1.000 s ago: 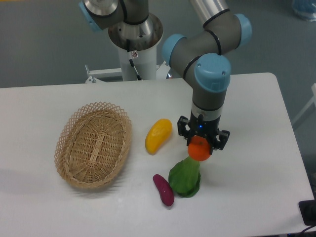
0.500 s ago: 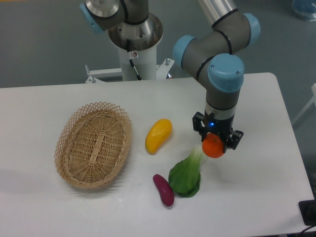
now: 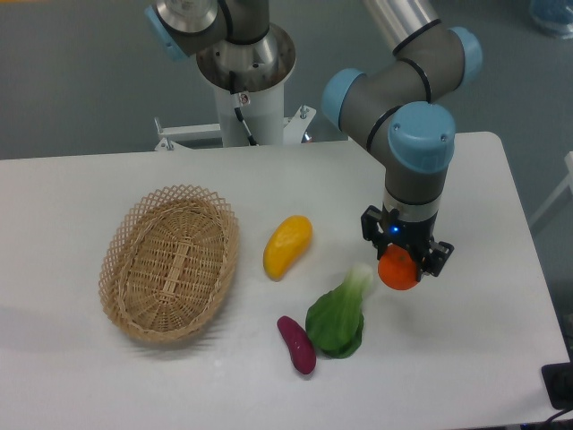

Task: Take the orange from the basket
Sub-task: 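Raise the held orange higher above the bok choy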

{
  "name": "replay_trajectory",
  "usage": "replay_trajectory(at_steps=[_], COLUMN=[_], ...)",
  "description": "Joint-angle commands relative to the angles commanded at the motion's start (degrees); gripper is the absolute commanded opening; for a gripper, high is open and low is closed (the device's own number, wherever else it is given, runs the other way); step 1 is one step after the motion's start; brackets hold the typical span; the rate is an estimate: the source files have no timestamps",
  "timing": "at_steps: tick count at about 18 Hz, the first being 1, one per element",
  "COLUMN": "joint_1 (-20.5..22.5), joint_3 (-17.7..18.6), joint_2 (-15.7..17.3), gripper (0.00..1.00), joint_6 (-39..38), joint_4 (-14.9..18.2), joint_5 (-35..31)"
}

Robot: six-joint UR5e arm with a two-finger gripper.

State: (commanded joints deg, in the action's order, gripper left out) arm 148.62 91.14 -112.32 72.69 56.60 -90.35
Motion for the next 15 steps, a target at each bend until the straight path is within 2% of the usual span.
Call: replay_trajectory(at_steps=[15], joint_1=[0.09], joint_3=[-0.53], joint_2=[-0.79], gripper=[0.39], joint_6=[0.09], joint_4=[-0.62], joint_5=[-0.27])
